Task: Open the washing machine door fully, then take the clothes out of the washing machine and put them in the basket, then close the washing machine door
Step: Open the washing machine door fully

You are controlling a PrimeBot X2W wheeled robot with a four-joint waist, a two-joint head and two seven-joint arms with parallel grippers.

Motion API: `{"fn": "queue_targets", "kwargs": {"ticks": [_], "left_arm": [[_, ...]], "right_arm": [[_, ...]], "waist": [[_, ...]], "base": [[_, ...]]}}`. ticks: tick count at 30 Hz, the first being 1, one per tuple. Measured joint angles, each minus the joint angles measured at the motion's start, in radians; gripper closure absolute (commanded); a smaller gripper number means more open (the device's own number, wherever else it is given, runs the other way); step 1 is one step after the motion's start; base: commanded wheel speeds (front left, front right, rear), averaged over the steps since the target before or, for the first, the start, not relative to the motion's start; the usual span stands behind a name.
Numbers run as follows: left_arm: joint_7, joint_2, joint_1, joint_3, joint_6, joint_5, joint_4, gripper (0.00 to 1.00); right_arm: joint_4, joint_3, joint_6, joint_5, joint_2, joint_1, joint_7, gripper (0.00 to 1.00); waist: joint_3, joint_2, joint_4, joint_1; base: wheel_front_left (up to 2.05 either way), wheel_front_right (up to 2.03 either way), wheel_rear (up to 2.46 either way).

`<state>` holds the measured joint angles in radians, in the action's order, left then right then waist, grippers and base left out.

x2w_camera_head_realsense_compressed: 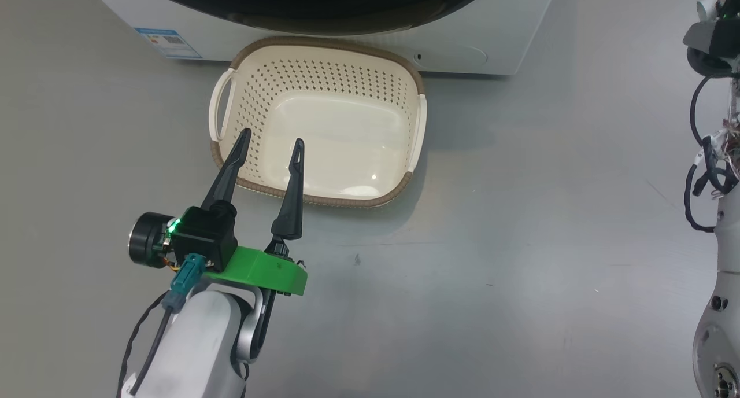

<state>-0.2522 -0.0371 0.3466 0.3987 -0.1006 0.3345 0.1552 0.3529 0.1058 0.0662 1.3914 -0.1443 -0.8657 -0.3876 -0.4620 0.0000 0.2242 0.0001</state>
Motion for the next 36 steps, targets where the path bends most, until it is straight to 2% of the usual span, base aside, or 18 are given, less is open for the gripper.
{"fn": "queue_targets", "kwargs": {"ticks": [6, 10, 16, 23, 36], "left_arm": [[0.000, 0.001, 0.020, 0.030, -0.002, 0.015, -0.010, 0.00], [0.000, 0.001, 0.031, 0.050, -0.008, 0.020, -0.017, 0.00], [0.000, 0.004, 0.048, 0.080, -0.009, 0.045, -0.028, 0.00], [0.000, 0.005, 0.050, 0.094, -0.010, 0.052, -0.029, 0.00], [0.000, 0.005, 0.053, 0.098, -0.013, 0.052, -0.032, 0.00]], "right_arm": [[0.029, -0.034, -0.018, 0.001, -0.021, -0.090, -0.073, 1.00], [0.050, -0.051, -0.042, 0.000, -0.033, -0.136, -0.105, 1.00], [0.084, -0.069, -0.052, -0.004, -0.048, -0.196, -0.133, 1.00], [0.134, -0.099, -0.051, -0.022, -0.052, -0.253, -0.162, 1.00], [0.204, -0.095, -0.045, -0.002, -0.056, -0.294, -0.200, 1.00]], "waist": [[-0.036, 0.0000, 0.037, 0.0000], [-0.056, 0.0000, 0.063, 0.0000], [-0.079, 0.0000, 0.103, 0.0001], [-0.099, 0.0000, 0.145, 0.0001], [-0.107, 0.0000, 0.156, 0.0000]], "base": [[0.00, 0.00, 0.00], [0.00, 0.00, 0.00], [0.00, 0.00, 0.00], [0.00, 0.00, 0.00], [0.00, 0.00, 0.00]]}}
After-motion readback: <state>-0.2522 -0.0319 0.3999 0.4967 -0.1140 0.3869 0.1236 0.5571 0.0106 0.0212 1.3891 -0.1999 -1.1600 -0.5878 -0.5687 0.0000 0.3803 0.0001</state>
